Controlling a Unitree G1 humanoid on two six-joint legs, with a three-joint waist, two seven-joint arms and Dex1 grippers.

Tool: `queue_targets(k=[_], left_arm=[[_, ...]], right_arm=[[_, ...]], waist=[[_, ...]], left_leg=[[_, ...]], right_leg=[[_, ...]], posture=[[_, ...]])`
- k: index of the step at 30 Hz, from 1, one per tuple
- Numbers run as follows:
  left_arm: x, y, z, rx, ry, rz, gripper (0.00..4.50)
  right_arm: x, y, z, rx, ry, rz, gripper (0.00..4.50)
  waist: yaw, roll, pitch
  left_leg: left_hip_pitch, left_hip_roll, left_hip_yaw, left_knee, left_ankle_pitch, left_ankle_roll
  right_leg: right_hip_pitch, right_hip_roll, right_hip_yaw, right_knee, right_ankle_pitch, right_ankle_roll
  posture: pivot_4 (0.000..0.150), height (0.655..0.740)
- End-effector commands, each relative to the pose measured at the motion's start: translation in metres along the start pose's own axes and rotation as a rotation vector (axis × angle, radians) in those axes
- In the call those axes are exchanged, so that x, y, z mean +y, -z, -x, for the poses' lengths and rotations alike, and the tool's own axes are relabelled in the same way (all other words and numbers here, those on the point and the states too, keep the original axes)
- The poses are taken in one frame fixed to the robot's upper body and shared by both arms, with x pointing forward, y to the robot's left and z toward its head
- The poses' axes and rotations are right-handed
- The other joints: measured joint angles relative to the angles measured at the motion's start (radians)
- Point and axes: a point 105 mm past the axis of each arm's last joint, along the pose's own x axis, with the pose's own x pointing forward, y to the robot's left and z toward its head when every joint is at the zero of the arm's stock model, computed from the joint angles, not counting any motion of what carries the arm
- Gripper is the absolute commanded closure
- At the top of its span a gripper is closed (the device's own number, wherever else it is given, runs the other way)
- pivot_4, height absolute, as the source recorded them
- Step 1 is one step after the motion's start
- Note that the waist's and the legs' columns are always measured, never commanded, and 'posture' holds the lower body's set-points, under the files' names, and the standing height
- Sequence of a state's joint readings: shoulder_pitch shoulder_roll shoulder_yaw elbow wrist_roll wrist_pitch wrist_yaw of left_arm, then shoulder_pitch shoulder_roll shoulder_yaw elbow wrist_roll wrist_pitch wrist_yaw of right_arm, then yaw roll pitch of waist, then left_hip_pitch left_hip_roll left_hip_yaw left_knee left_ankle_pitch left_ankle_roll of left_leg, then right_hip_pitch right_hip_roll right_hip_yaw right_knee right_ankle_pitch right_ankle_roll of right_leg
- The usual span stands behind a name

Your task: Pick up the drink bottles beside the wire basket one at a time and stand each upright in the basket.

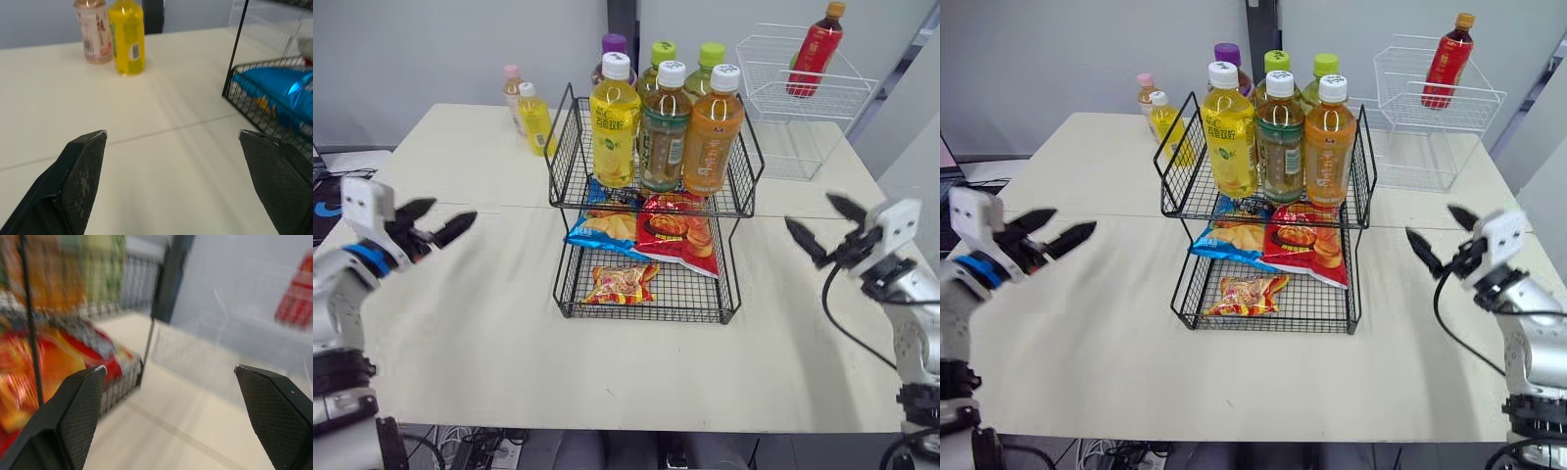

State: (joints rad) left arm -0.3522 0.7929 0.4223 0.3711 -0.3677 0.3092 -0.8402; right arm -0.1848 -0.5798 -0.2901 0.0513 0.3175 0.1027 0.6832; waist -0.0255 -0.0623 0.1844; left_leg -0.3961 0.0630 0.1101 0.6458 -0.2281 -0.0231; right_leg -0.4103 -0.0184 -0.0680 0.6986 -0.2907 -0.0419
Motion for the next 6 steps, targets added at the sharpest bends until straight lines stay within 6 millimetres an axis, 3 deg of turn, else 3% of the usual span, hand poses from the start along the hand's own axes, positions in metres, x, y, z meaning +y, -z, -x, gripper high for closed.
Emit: queue_targets(k=[1, 6], left_arm=[[-0.006, 0.007, -0.001, 0.002, -0.026, -0.065, 0.01], [-0.007, 0.021, 0.004, 0.011, -0.079, -0.060, 0.01]], right_arm=[[-0.006, 0.008, -0.005, 0.023, 0.046, 0.073, 0.00], [-0.005, 0.015, -0.016, 0.012, 0.046, 0.061, 0.00]], waist=[[-0.005, 0.000, 0.000], [-0.011, 0.000, 0.000]], left_leg=[[0.000, 0.000, 0.000, 0.000, 0.000, 0.000], [0.003, 0.001, 0.001, -0.001, 0.000, 0.000]], right_leg=[[0.000, 0.000, 0.000, 0.000, 0.000, 0.000], [0.000, 0.001, 0.001, 0.001, 0.000, 0.001]], posture=[[0.150, 0.7400], [0.150, 0.7400]])
